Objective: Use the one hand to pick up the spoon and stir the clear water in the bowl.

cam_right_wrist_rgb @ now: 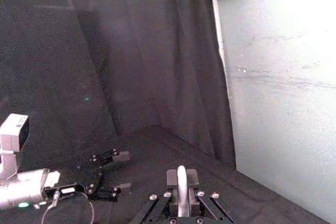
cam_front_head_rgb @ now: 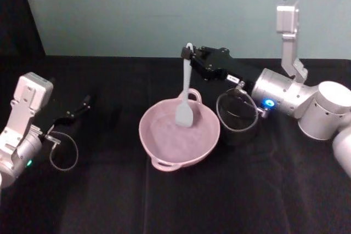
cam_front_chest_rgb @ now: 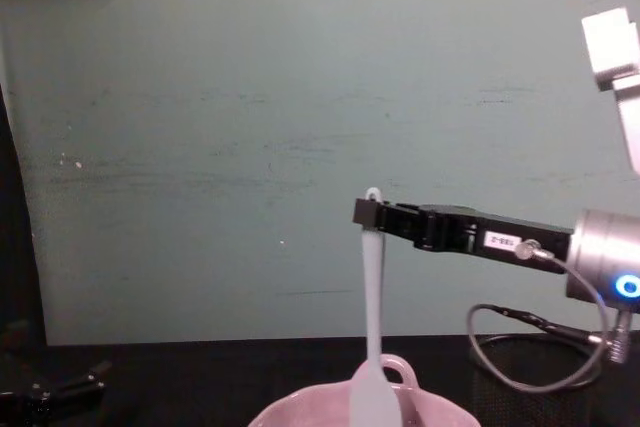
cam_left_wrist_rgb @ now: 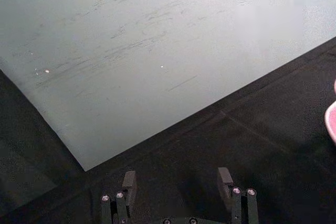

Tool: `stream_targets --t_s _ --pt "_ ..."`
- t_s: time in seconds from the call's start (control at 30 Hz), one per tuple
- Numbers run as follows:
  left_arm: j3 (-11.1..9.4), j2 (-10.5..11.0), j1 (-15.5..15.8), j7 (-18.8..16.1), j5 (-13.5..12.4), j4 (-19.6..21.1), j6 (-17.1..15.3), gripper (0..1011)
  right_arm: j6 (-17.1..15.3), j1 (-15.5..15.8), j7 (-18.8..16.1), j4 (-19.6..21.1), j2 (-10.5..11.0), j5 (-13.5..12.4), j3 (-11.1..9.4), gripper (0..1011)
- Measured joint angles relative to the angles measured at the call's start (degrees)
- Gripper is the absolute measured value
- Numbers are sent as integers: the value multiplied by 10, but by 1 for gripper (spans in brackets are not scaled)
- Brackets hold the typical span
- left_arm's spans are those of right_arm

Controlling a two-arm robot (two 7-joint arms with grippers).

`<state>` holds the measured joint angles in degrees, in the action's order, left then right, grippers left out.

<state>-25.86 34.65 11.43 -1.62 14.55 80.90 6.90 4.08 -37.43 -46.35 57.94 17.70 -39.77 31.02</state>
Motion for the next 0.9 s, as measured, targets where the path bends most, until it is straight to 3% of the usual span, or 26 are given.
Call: stream_targets --t_s 0.3,0.5,0.67,0.9 --pt "0 0 0 0 0 0 0 1011 -14 45 15 73 35 -3 -9 110" --pt "0 0 0 0 0 0 0 1011 -22 69 19 116 47 -9 -5 110" --pt "0 0 0 0 0 0 0 1011 -24 76 19 133 45 -14 4 110" --pt "0 0 0 0 0 0 0 1011 -24 63 14 123 26 -15 21 110"
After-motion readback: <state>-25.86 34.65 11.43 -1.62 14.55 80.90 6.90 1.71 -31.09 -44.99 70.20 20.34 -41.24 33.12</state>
